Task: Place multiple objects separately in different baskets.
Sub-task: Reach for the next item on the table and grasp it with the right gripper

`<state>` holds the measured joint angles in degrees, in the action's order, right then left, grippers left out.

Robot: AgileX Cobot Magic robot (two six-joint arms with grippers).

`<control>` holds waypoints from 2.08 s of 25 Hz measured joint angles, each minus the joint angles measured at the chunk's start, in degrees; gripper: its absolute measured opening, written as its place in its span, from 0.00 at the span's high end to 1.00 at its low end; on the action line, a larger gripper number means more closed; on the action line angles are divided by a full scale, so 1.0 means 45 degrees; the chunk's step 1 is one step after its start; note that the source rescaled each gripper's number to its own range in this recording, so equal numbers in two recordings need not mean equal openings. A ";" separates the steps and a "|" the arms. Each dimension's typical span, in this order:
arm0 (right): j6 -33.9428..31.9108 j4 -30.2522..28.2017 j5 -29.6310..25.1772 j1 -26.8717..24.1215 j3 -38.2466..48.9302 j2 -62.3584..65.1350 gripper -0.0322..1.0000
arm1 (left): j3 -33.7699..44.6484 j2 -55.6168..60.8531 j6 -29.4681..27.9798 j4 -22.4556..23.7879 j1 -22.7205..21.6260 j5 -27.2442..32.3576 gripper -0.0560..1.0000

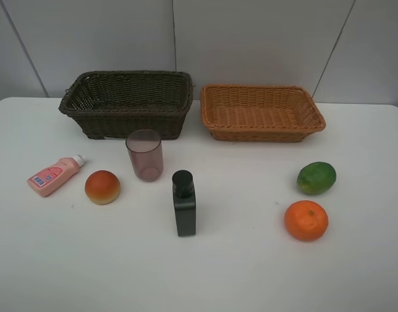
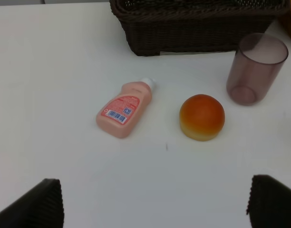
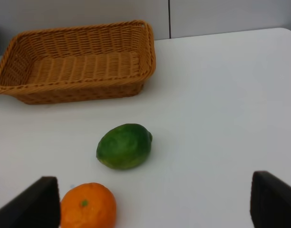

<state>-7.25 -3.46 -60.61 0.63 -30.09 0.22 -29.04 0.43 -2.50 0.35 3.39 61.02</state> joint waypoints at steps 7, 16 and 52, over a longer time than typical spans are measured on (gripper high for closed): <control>0.0000 0.0000 0.0000 0.0000 0.0000 0.0000 0.23 | 0.0000 0.0000 0.0000 0.0000 0.0000 0.0000 0.00; 0.0000 0.0000 0.0000 0.0000 0.0000 0.0000 0.23 | 0.0000 0.0000 0.0000 0.0000 0.0000 0.0000 0.00; 0.0000 0.0096 0.1631 0.0161 -0.1884 -0.9405 0.23 | 0.0000 0.0000 0.0000 0.0000 0.0000 0.0000 0.00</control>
<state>-7.25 -3.03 -53.27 1.35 -38.56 -42.10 -29.04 0.43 -2.50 0.35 3.39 61.02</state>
